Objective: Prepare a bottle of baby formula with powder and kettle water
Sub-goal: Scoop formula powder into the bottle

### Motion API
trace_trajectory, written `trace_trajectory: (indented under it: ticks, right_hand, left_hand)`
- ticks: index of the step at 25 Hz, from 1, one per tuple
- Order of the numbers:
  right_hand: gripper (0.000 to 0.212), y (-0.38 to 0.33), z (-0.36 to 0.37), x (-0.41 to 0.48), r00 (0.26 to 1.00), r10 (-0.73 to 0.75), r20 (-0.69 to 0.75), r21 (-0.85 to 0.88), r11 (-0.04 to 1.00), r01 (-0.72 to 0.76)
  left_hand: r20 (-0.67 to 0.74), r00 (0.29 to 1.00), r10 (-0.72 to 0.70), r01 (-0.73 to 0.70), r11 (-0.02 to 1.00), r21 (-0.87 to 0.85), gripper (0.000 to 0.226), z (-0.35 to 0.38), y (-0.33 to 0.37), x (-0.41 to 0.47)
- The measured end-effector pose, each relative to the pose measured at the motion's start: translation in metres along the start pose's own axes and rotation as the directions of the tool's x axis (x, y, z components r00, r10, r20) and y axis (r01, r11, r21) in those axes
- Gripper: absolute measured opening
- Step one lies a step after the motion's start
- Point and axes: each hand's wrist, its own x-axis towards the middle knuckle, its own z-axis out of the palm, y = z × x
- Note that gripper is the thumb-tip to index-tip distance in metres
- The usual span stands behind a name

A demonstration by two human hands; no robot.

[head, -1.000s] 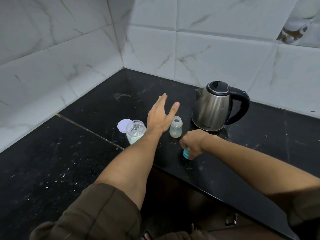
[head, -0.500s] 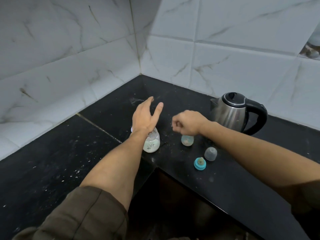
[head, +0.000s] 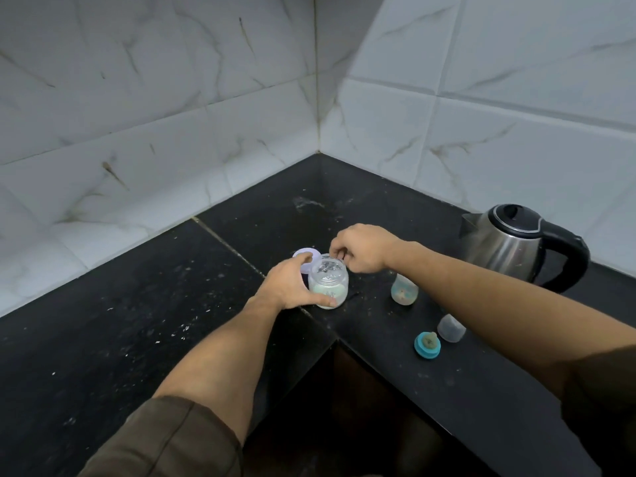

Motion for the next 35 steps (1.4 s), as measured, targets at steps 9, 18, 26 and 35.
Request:
trace_trajectory:
  ticks: [9,18,26,35]
  right_hand:
    - [0.032,0.007,0.028,0.007,0.976,-0.206,0.070,-0.353,0.910,0.218]
    - [0.033,-0.003,0.021,0.017,0.970,-0.238,0.044,-0.446,0.864,0.232]
    - [0.035,-0.014,0.009,0.026,0.996,-0.089,0.030,-0.422,0.902,0.094]
    - [0.026,-0.017,-0.008,0.018,0.996,-0.083,-0.040,-0.321,0.945,0.066]
  left_hand:
    - [-0.043,0.999,-0.003,-0.001,0.996,-0.084,0.079,0.021,0.006,0.011]
    - [-0.338,0.921,0.195,-0.179,0.981,0.080,0.081,-0.007,0.032,0.018]
    - [-0.420,0.858,0.297,-0.257,0.954,0.152,0.081,-0.024,0.048,0.016]
    - [-0.416,0.865,0.280,-0.246,0.960,0.136,0.086,-0.026,0.049,0.015]
